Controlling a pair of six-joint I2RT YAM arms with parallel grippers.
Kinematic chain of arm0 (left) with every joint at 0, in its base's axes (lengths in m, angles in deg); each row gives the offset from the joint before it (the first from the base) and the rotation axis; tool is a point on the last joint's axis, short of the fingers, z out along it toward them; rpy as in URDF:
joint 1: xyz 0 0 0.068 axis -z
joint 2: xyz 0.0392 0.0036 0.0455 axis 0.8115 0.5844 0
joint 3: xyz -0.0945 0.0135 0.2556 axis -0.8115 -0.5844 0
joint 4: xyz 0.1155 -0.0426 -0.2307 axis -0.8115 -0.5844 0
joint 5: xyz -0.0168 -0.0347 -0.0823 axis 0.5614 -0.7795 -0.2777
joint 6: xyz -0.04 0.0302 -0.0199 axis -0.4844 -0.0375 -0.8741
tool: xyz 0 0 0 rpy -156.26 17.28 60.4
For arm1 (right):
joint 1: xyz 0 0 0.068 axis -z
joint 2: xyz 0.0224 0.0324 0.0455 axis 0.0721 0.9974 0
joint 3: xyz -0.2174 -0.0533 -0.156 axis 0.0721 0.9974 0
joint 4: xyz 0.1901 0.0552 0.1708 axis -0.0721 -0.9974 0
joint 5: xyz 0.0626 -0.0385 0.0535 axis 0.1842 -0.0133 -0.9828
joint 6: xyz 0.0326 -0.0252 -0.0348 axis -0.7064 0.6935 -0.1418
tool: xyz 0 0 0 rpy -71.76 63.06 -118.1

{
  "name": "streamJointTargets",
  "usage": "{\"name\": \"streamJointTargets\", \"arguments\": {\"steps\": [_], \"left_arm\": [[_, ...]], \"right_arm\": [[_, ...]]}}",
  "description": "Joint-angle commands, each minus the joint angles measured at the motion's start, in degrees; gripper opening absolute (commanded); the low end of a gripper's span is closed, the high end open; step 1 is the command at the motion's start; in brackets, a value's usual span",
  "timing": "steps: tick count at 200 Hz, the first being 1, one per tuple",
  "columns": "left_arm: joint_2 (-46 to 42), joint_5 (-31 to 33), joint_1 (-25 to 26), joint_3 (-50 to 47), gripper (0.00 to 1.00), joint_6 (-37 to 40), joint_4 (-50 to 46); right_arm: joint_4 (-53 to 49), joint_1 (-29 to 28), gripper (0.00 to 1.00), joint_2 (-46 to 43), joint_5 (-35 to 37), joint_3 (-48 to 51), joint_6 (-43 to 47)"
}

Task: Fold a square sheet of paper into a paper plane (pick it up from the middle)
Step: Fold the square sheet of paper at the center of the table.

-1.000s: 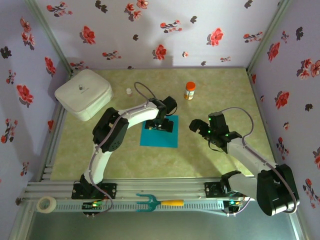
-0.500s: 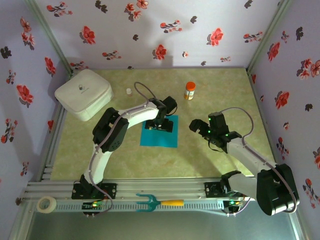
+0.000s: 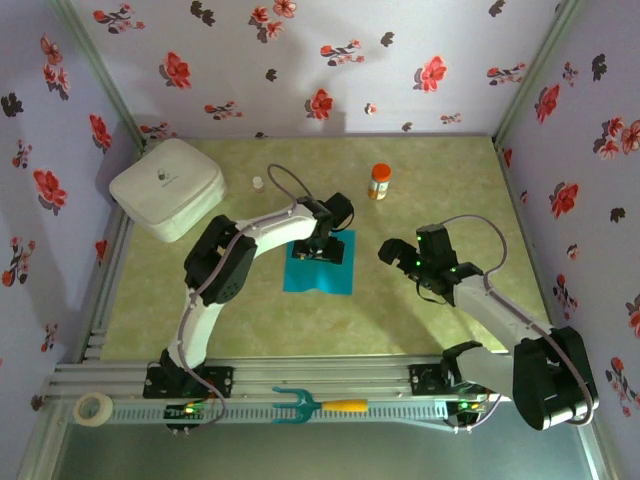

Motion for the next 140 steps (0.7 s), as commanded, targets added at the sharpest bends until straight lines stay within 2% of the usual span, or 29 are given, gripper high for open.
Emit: {"name": "streamJointTargets", "arguments": {"steps": [1, 61, 131, 140], "left_arm": [[-1.2, 0.0, 0.4, -2.0, 0.75, -0.1, 2.1], [-5.8, 0.2, 0.4, -6.6, 0.52, 0.2, 7.9], [-13.8, 1.4, -0.4, -12.6, 0.46, -1.5, 14.2], [-14.7, 1.2, -0.7, -13.0, 0.43, -1.6, 14.5]], "right_arm": [[-1.0, 0.3, 0.99, -0.2, 0.4, -1.4, -1.8], [-1.0, 0.3, 0.99, 0.0, 0.4, -1.3, -3.5], [-5.5, 0.3, 0.99, -0.1, 4.7, -3.5, -5.8], [-5.9, 0.3, 0.99, -0.2, 5.0, -3.7, -6.0]]}}
